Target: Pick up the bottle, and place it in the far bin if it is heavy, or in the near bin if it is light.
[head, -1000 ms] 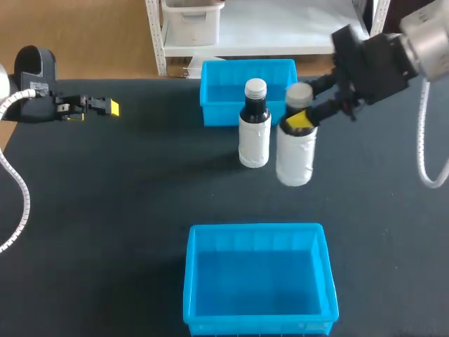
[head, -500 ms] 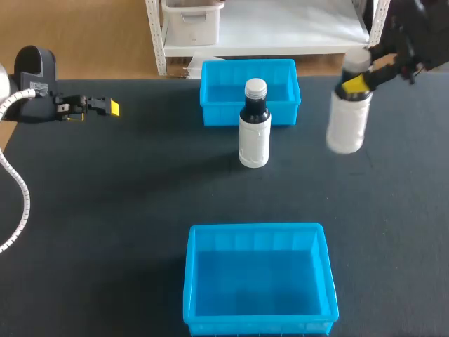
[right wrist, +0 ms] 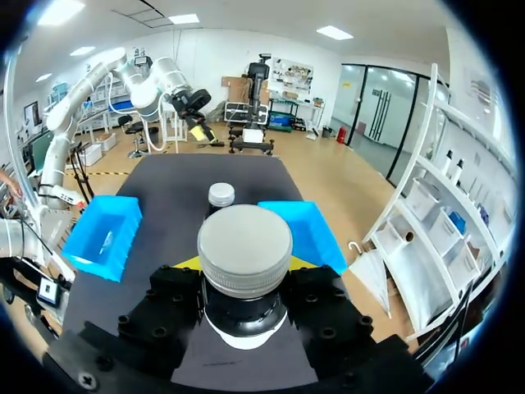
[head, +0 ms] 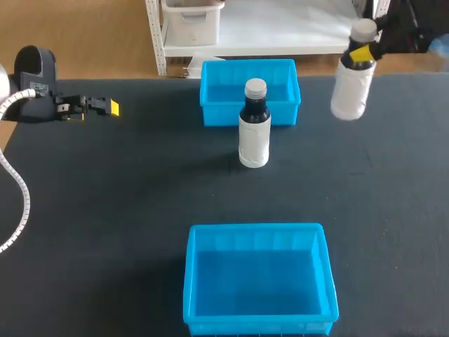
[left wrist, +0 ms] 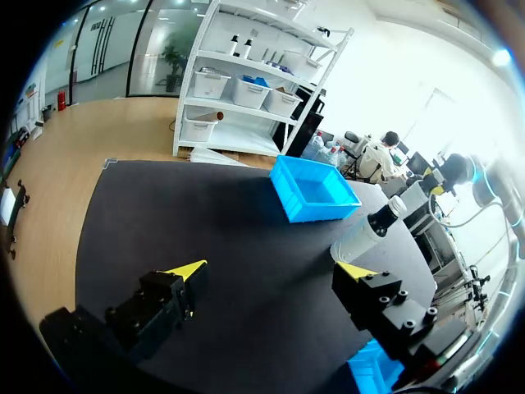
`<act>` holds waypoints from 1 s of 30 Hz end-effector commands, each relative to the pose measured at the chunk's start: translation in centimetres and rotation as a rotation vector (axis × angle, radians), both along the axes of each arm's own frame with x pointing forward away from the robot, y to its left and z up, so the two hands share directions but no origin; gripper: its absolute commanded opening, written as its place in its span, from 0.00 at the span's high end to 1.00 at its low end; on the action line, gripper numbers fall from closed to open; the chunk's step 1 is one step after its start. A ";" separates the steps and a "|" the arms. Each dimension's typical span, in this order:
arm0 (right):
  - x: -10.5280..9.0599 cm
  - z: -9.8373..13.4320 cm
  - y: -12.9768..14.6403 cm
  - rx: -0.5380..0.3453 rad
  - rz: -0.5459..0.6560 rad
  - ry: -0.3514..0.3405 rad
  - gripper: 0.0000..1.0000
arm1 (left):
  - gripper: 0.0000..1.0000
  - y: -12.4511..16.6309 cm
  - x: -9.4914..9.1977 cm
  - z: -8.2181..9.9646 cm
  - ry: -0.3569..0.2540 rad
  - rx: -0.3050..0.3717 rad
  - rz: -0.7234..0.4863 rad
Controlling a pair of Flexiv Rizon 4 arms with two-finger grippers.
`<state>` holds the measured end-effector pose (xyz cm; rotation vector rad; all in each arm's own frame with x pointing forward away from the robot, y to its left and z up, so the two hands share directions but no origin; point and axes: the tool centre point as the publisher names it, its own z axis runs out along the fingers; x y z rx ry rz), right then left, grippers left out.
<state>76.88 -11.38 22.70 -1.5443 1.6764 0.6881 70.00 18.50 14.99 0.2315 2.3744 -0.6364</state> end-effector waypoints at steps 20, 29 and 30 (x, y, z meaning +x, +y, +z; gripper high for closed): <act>10.0 2.0 9.4 0.010 0.091 0.015 1.00 | 0.00 0.0 0.0 0.0 0.000 0.000 0.000; 11.5 0.9 13.7 0.027 0.102 0.041 1.00 | 0.00 0.0 0.0 0.0 0.000 0.000 0.000; 11.6 0.7 14.1 0.029 0.102 0.044 1.00 | 0.00 0.0 0.0 0.0 0.000 0.000 0.000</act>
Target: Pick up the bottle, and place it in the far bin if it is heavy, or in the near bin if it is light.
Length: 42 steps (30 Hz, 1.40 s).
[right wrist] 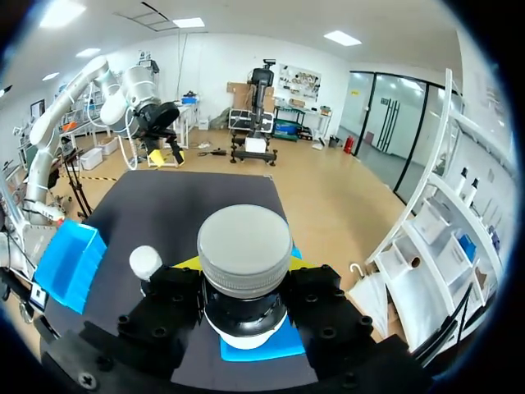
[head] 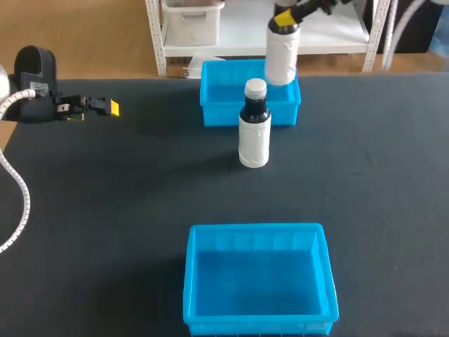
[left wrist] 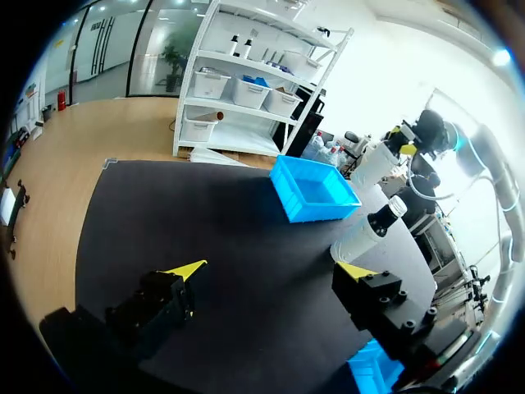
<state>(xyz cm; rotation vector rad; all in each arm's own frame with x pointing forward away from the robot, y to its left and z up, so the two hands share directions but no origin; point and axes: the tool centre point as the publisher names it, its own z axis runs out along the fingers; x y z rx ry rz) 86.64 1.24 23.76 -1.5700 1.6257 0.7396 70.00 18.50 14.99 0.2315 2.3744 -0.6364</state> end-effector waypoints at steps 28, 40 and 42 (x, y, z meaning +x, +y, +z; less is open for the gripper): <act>4.2 -4.1 9.0 0.059 0.073 0.121 1.00 | 0.00 0.0 0.0 0.0 0.000 0.000 0.000; 5.2 -6.0 10.7 0.045 0.071 0.154 1.00 | 0.00 0.0 0.0 0.0 0.000 0.000 0.000; 5.4 -6.3 10.8 0.045 0.069 0.159 1.00 | 0.00 0.0 0.0 0.0 0.000 0.000 0.000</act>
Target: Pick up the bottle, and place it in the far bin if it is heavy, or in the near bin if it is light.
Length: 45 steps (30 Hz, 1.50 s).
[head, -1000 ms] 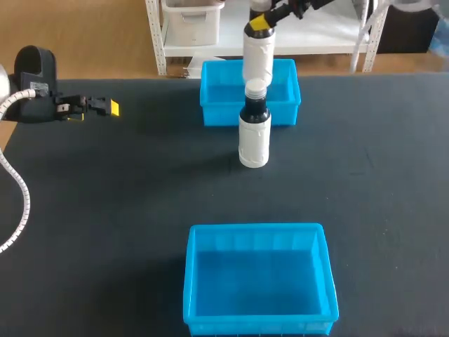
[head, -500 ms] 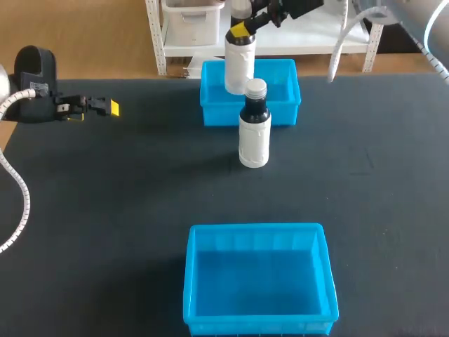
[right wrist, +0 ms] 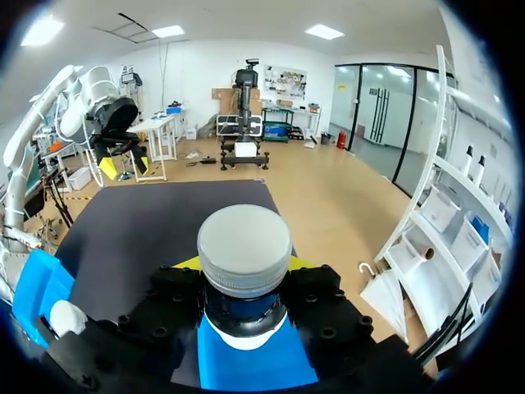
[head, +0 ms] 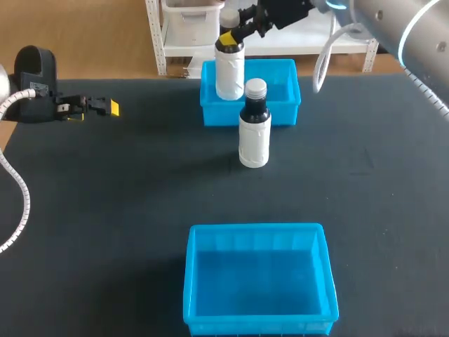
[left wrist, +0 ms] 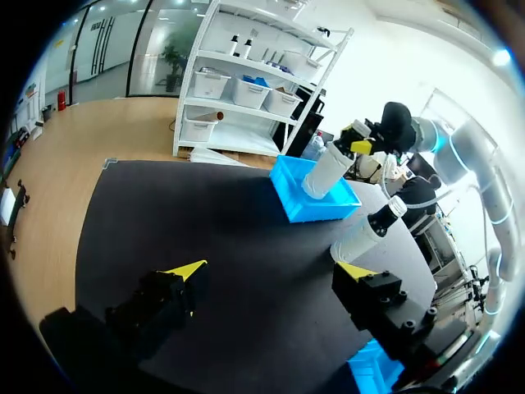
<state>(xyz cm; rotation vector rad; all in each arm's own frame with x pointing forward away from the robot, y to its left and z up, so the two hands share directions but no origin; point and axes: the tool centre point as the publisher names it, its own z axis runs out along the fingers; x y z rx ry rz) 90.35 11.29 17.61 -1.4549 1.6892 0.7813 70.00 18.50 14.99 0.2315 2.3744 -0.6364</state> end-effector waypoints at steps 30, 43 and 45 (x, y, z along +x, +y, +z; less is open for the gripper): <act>2.4 -4.4 1.2 0.011 0.146 0.174 1.00 | 0.00 0.0 0.0 0.0 0.000 0.000 0.000; 2.4 -5.1 1.4 0.001 0.166 0.190 0.74 | 0.00 0.0 0.0 0.0 0.000 0.000 0.000; 2.4 -5.1 1.5 0.002 0.170 0.191 0.67 | 0.00 0.0 0.0 0.0 0.000 0.000 0.000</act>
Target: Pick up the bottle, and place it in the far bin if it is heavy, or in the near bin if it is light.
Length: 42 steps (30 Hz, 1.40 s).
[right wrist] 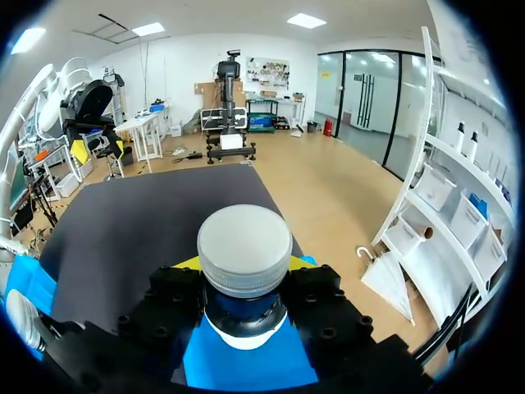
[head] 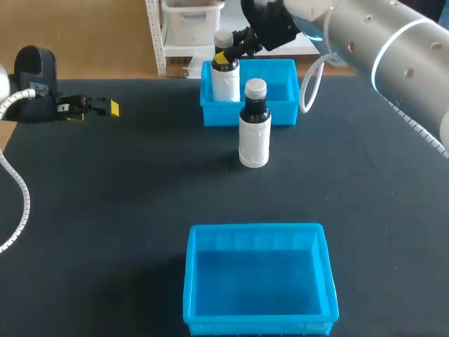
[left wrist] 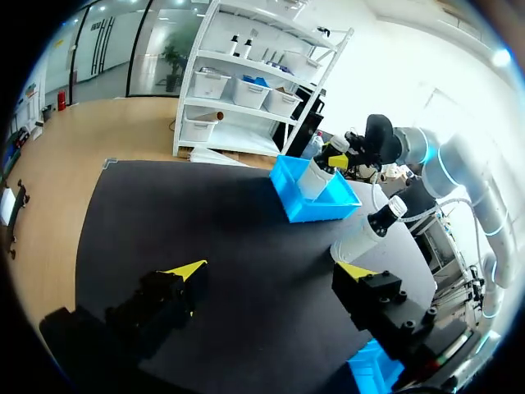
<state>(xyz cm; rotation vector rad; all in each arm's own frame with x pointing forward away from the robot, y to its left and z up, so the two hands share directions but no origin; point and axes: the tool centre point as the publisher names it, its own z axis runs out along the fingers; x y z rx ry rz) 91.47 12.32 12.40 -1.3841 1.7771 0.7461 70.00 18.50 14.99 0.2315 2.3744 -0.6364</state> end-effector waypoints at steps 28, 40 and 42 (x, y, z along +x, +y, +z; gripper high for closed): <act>-3.1 3.1 -12.1 -0.038 0.066 0.120 0.00 | 0.00 0.0 0.0 0.0 0.000 0.000 0.000; -8.1 5.3 -18.8 -0.073 0.027 0.067 0.00 | 0.00 0.0 0.0 0.0 0.000 0.000 0.000; -9.0 5.5 -19.6 -0.084 0.029 0.063 0.00 | 0.00 0.0 0.0 0.0 0.000 0.000 0.000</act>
